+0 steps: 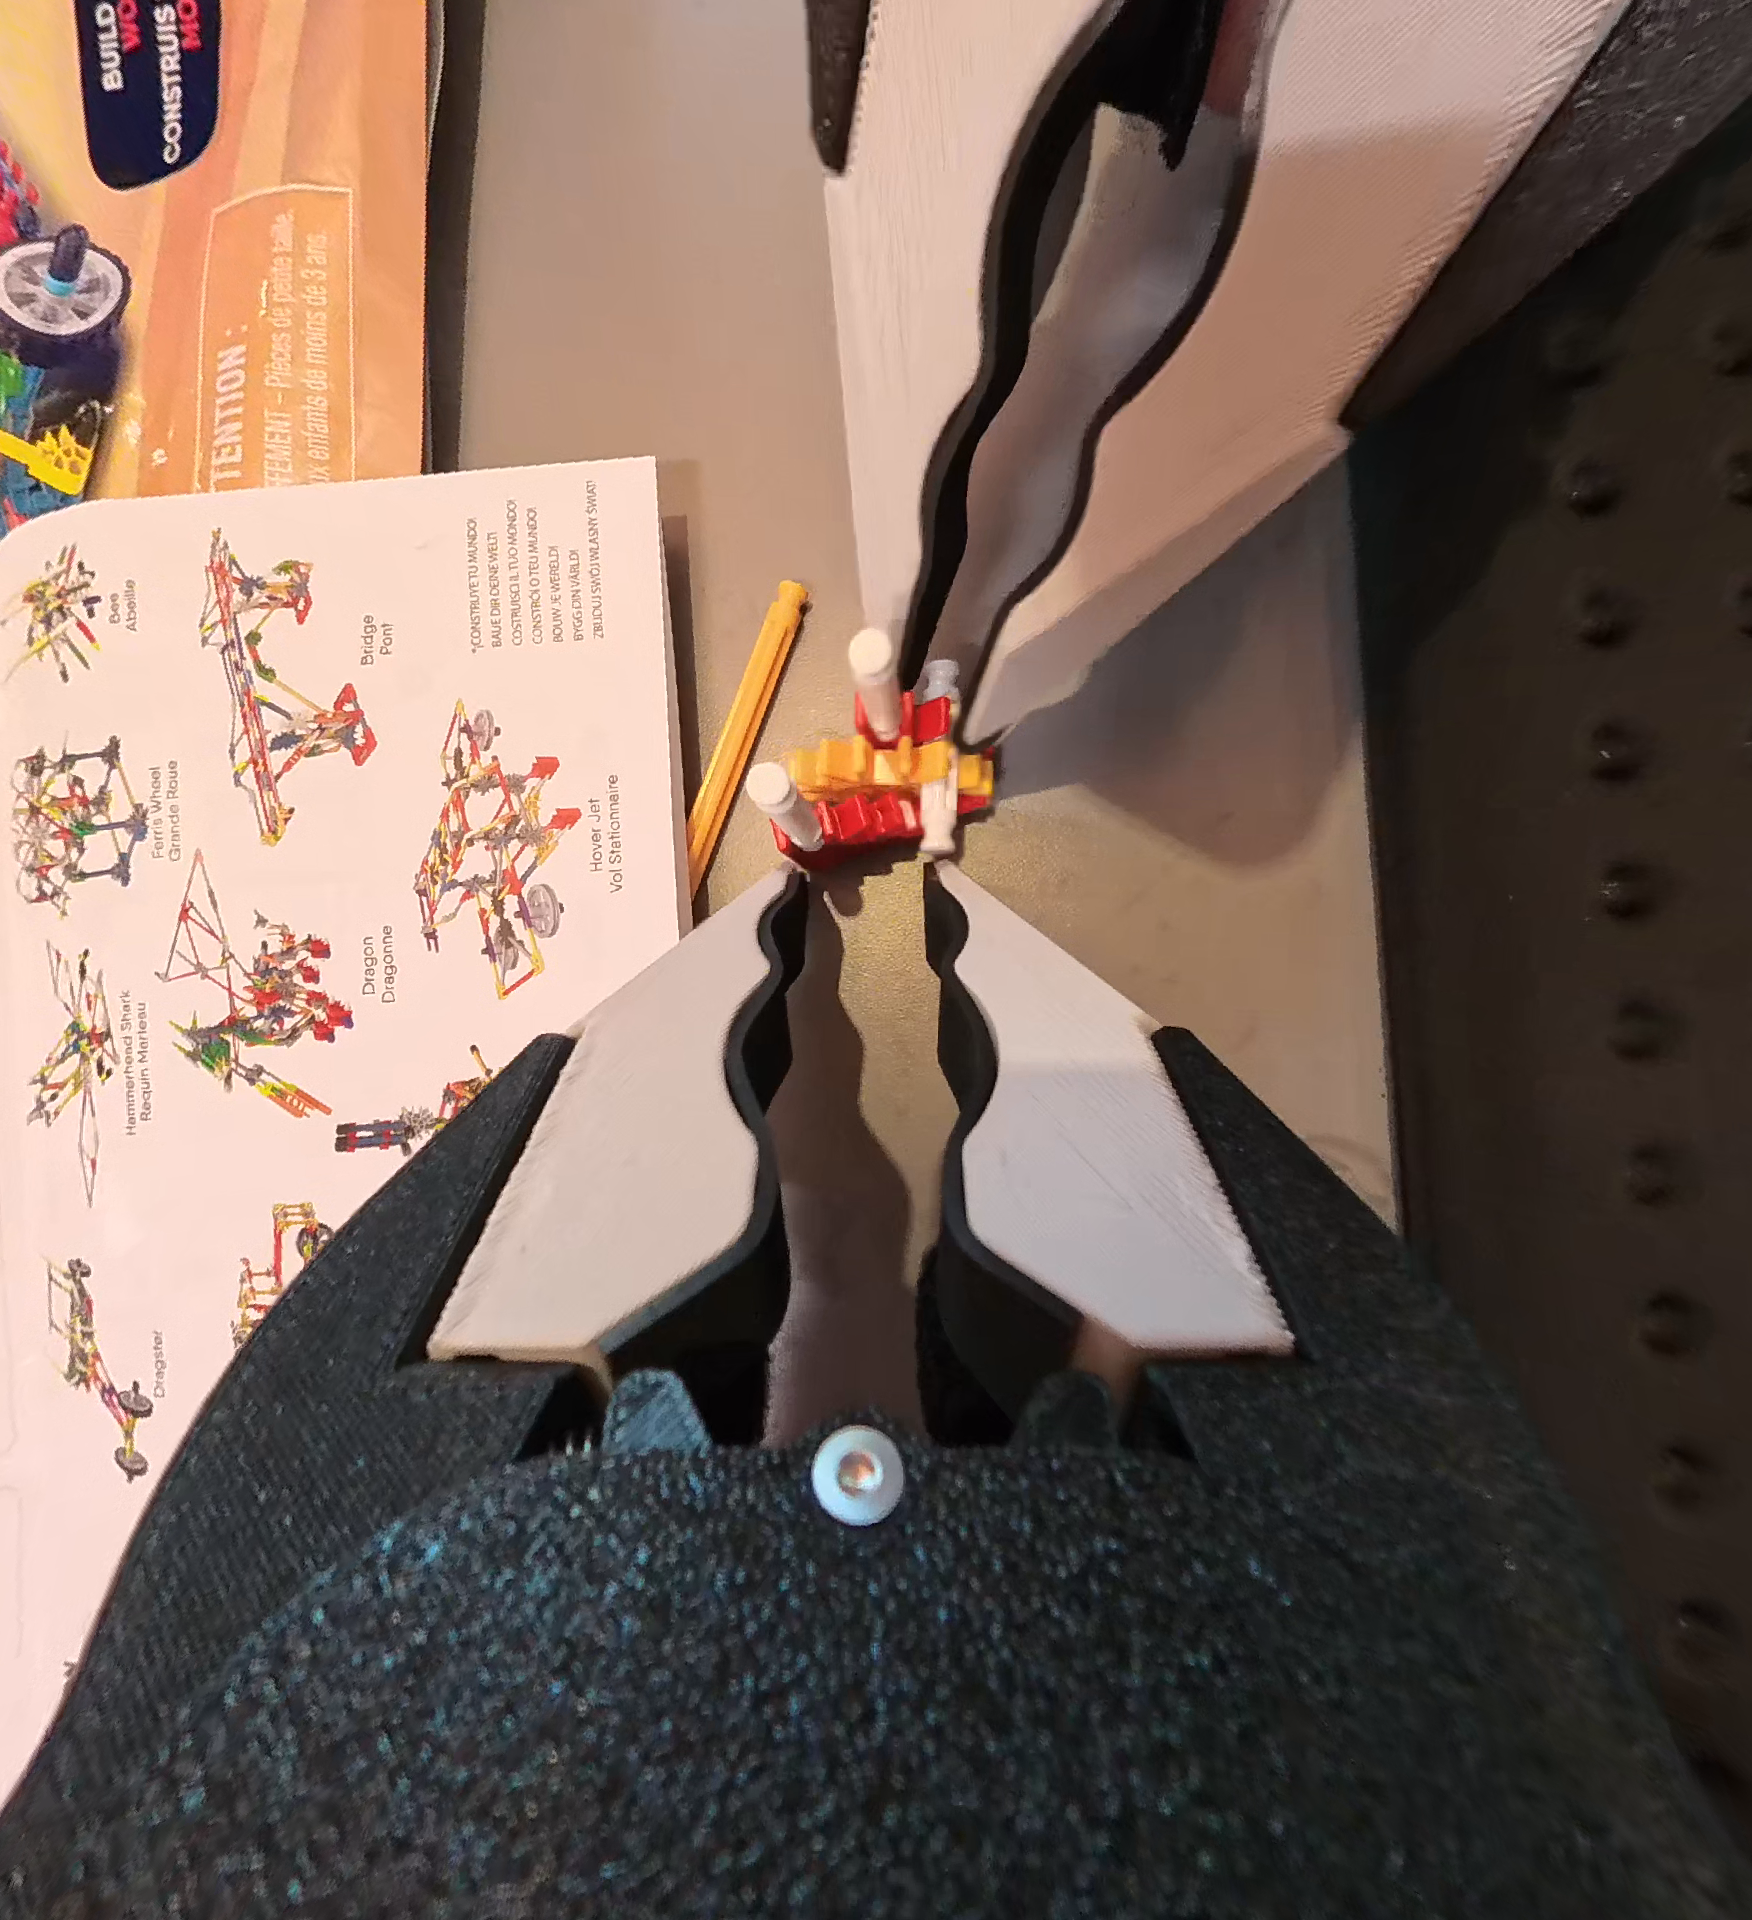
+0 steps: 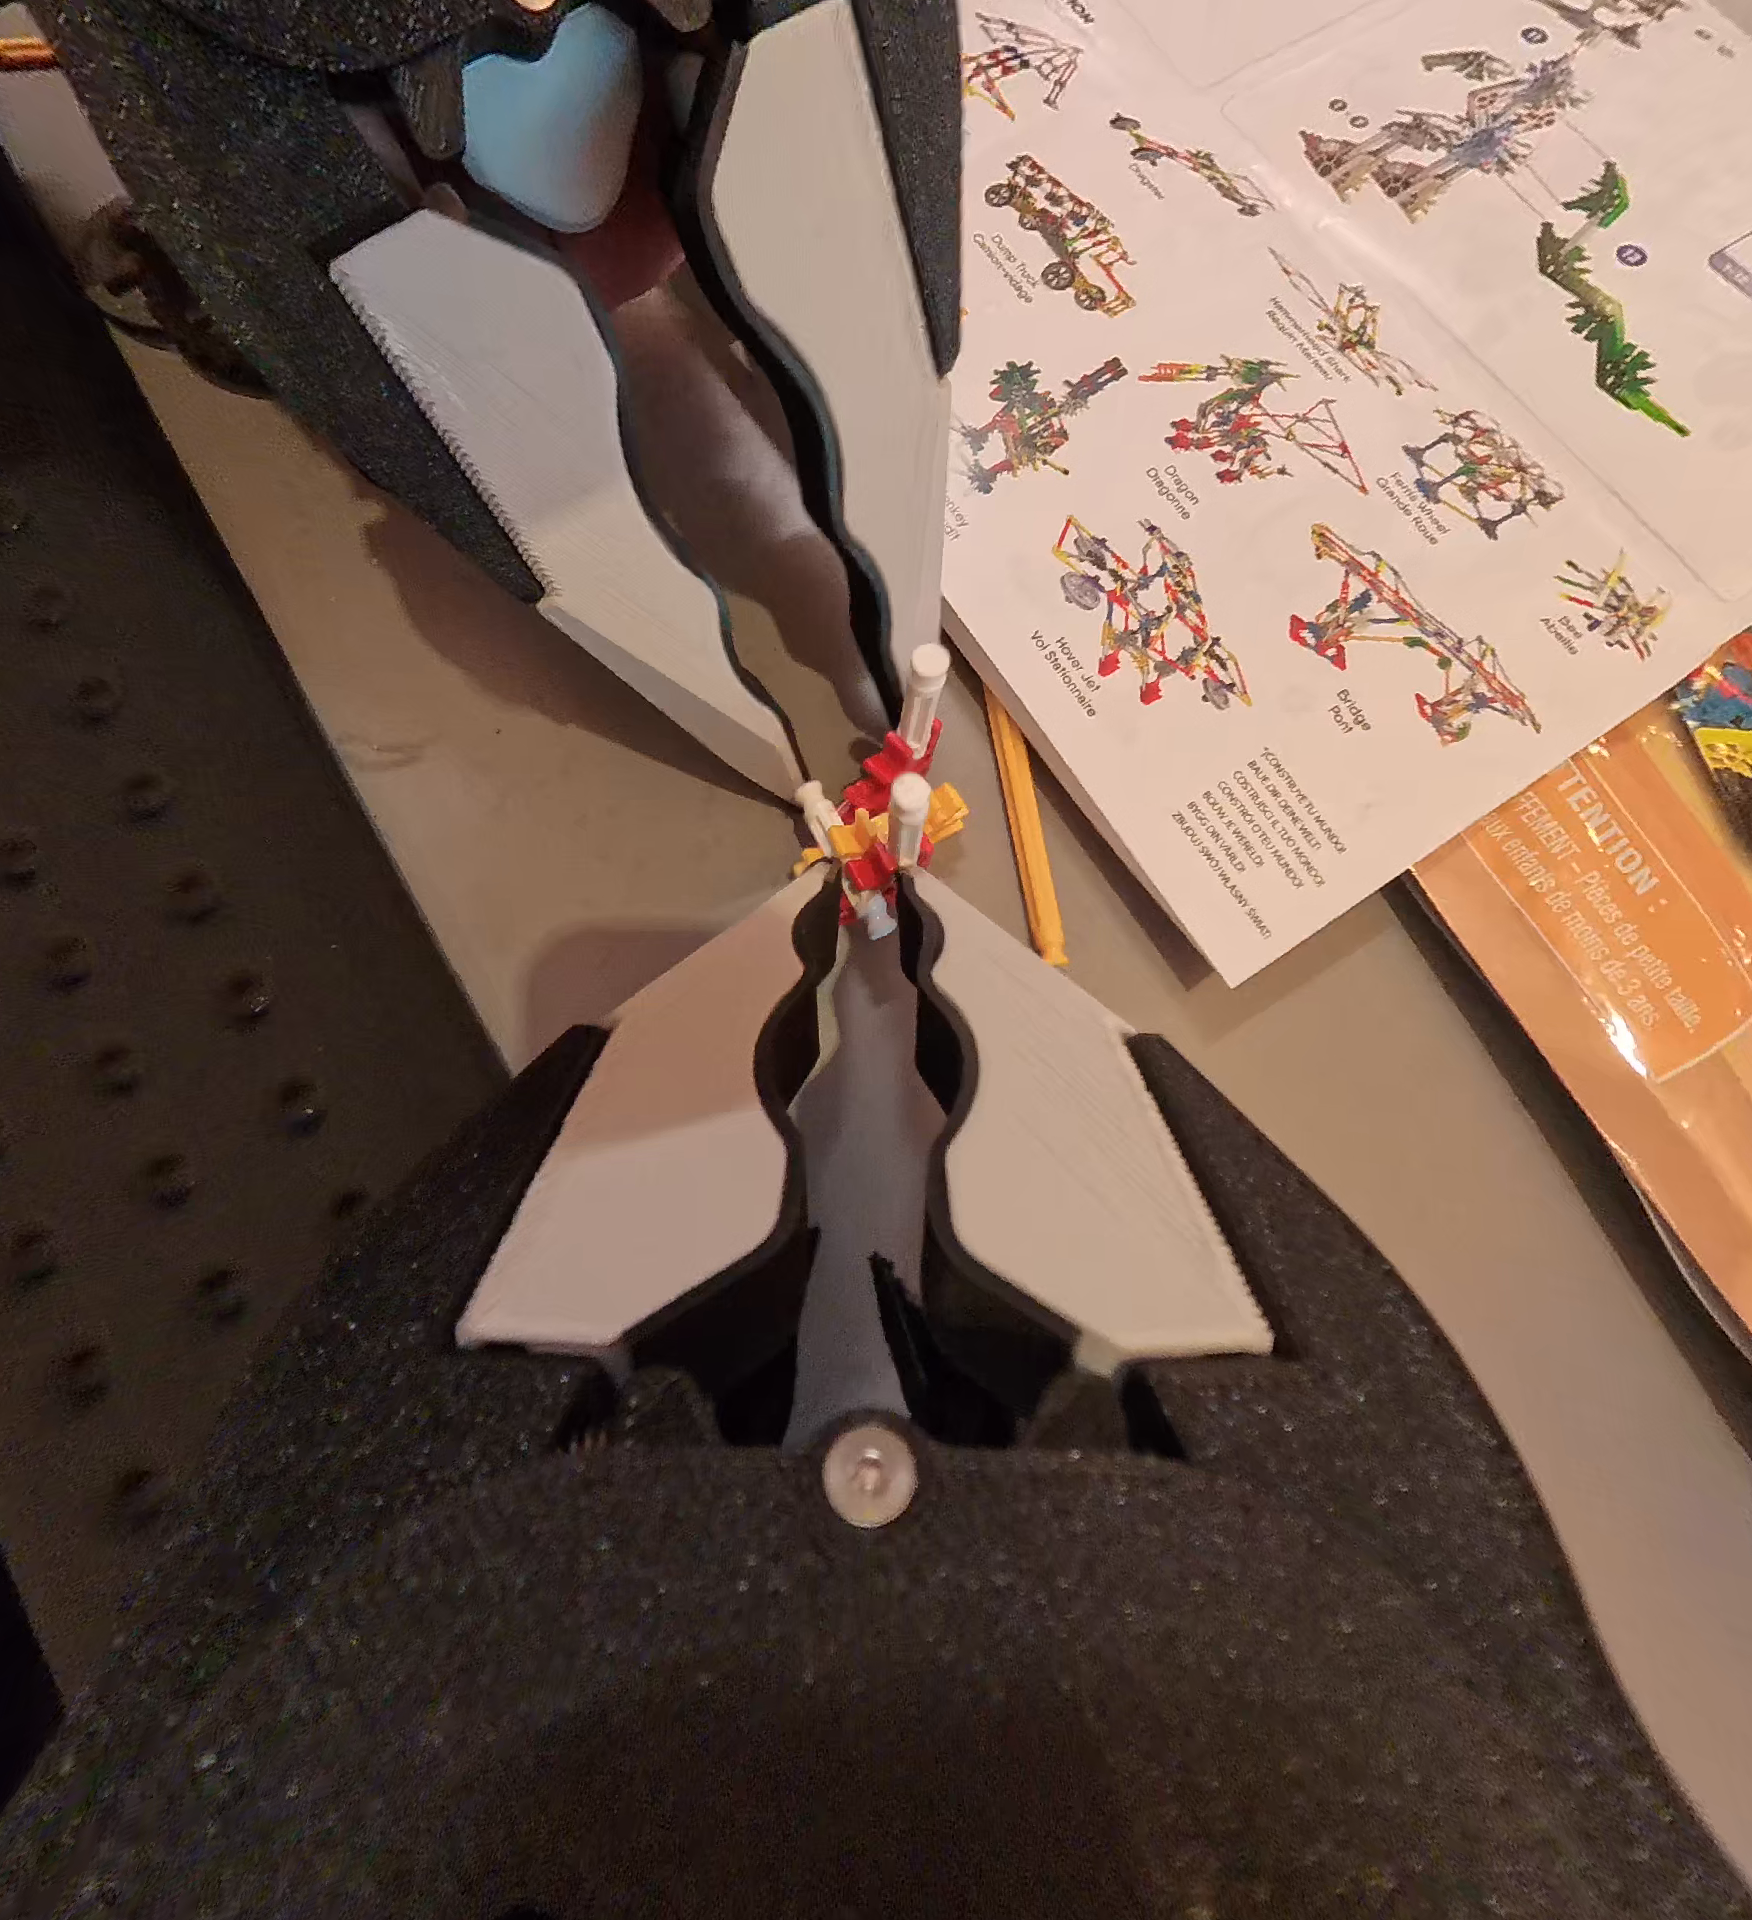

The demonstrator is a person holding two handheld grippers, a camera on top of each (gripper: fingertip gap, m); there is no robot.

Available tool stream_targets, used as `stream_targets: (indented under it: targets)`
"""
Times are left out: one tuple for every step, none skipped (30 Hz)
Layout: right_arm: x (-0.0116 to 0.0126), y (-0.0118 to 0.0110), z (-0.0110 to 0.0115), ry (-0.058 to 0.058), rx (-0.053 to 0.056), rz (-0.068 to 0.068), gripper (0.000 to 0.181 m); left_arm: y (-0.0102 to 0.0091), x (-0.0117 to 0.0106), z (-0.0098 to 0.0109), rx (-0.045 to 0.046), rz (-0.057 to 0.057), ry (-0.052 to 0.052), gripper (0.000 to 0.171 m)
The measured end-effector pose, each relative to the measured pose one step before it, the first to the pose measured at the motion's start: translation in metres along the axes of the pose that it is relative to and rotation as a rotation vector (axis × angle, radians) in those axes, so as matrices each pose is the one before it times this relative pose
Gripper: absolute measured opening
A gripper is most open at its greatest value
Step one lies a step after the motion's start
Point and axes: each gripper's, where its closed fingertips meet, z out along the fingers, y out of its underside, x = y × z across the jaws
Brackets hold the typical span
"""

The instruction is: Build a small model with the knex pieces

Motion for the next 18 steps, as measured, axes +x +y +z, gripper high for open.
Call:
stream_targets:
  targets:
    - [0.00037, 0.00030, -0.00045, 0.0020, 0.0004, -0.0028, 0.011, 0.00002, -0.00061, 0.00001, -0.00051, 0.0006, -0.0035, 0.019]
    - [0.00147, -0.00055, -0.00057, 0.0076, 0.0045, -0.0014, 0.012, -0.00008, -0.00063, 0.00009, -0.00056, 0.0010, -0.0034, 0.019]
    - [0.00078, -0.00033, -0.00040, 0.0018, 0.0031, 0.0002, 0.011, -0.00013, 0.00027, 0.00020, -0.00006, 0.0003, 0.0006, 0.019]
    - [0.00048, 0.00003, 0.00012, -0.0012, 0.0005, -0.0007, 0.011, -0.00008, 0.00020, 0.00003, -0.00060, 0.0019, -0.0005, 0.019]
    - [0.00100, 0.00015, 0.00028, 0.0030, 0.0004, -0.0028, 0.010, -0.00012, -0.00019, -0.00005, -0.00061, 0.0018, -0.0023, 0.019]
    - [0.00028, 0.00051, 0.00049, -0.0009, -0.0018, -0.0013, 0.008, -0.00070, 0.00051, -0.00011, 0.00260, -0.0003, 0.0014, 0.019]
    - [-0.00063, 0.00038, 0.00027, -0.0063, -0.0010, -0.0008, 0.007, -0.00069, 0.00119, -0.00002, 0.00283, -0.0006, 0.0050, 0.020]
    - [-0.00025, -0.00010, -0.00012, -0.0027, 0.0012, -0.0023, 0.007, -0.00013, 0.00045, 0.00007, -0.00120, 0.0006, -0.0003, 0.021]
    - [-0.00004, 0.00000, -0.00014, -0.0003, -0.0001, -0.0016, 0.006, 0.00047, 0.00056, 0.00024, -0.00459, 0.0004, 0.0001, 0.022]
    - [-0.00008, -0.00014, -0.00007, 0.0001, 0.0009, -0.0003, 0.006, -0.00035, 0.00093, 0.00004, 0.00079, -0.0003, 0.0027, 0.022]
    - [-0.00013, -0.00021, -0.00018, 0.0004, 0.0012, -0.0005, 0.005, -0.00081, 0.00116, -0.00006, 0.00325, 0.0001, 0.0051, 0.025]
    - [0.00018, -0.00023, -0.00034, 0.0017, 0.0020, -0.0014, 0.004, -0.00053, 0.00033, 0.00004, 0.00117, 0.0014, -0.0011, 0.025]
    - [0.00057, -0.00038, -0.00041, 0.0027, 0.0036, 0.0004, 0.002, 0.00006, -0.00022, 0.00014, -0.00326, 0.0020, -0.0039, 0.025]
    - [0.00042, -0.00007, -0.00039, -0.0006, 0.0015, 0.0035, 0.002, -0.00001, -0.00029, 0.00025, -0.00157, 0.0022, -0.0044, 0.025]
    - [-0.00003, 0.00020, -0.00014, -0.0026, -0.0003, 0.0020, 0.002, -0.00039, -0.00013, 0.00014, 0.00074, -0.0015, -0.0014, 0.025]
    - [0.00002, 0.00000, 0.00000, -0.0011, 0.0001, -0.0012, 0.002, -0.00030, 0.00032, 0.00016, 0.00165, -0.0009, 0.0014, 0.024]
    - [-0.00005, -0.00014, -0.00007, 0.0009, 0.0005, -0.0034, 0.002, 0.00007, -0.00015, 0.00016, 0.00066, 0.0003, -0.0016, 0.024]
    - [0.00010, -0.00001, 0.00011, 0.0016, -0.0019, -0.0031, 0.002, 0.00040, -0.00006, 0.00013, -0.00097, -0.0004, 0.0006, 0.025]
